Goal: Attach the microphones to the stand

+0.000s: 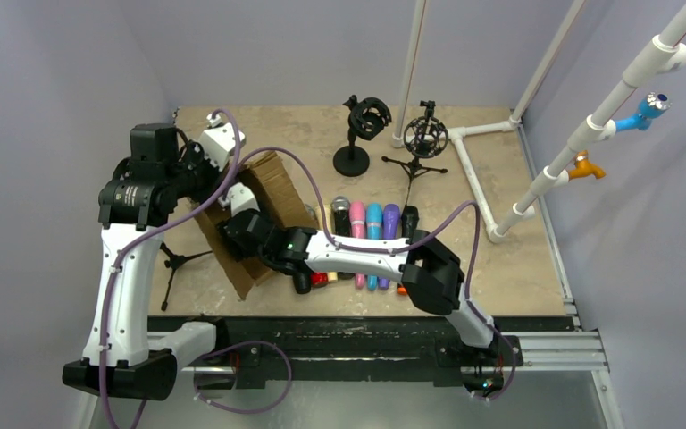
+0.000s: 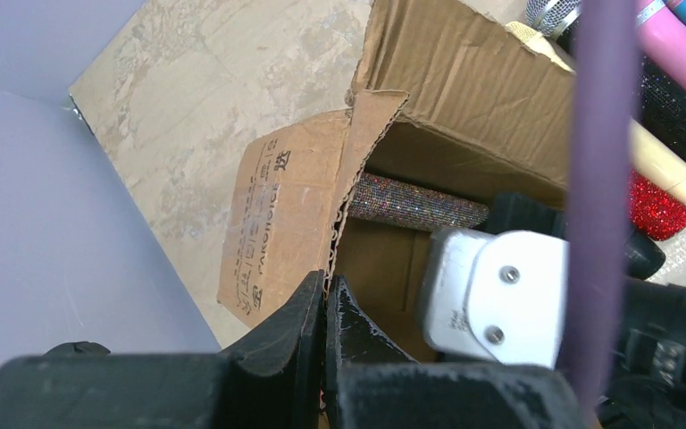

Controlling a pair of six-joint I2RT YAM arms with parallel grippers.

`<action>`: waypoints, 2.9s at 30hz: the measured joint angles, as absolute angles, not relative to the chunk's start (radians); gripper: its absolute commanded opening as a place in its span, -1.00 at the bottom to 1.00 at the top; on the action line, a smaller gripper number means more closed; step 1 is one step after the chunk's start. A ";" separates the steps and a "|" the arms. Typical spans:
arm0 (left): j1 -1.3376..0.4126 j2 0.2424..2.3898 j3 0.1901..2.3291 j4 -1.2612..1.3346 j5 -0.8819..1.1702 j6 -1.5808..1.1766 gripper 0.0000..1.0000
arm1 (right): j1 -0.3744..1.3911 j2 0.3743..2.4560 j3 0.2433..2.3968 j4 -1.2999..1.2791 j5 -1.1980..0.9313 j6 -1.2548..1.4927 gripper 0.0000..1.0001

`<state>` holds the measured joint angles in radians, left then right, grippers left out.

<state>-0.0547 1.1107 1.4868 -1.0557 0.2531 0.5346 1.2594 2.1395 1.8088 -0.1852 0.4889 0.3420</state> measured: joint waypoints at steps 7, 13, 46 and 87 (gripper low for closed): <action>-0.055 1.106 1.487 -1.063 0.254 0.535 -1.00 | 1.211 2.180 1.818 -0.183 0.504 0.316 0.33; -0.055 1.108 1.487 -1.064 0.260 0.535 -1.00 | 1.182 2.246 1.878 -0.168 0.504 0.297 0.33; -0.055 1.132 1.486 -1.005 0.239 0.574 -1.00 | 1.184 2.108 1.747 -0.016 0.265 0.344 -1.00; -0.232 1.752 1.866 -0.636 -0.226 0.729 0.84 | 0.925 0.972 0.739 -0.749 0.562 1.067 -0.99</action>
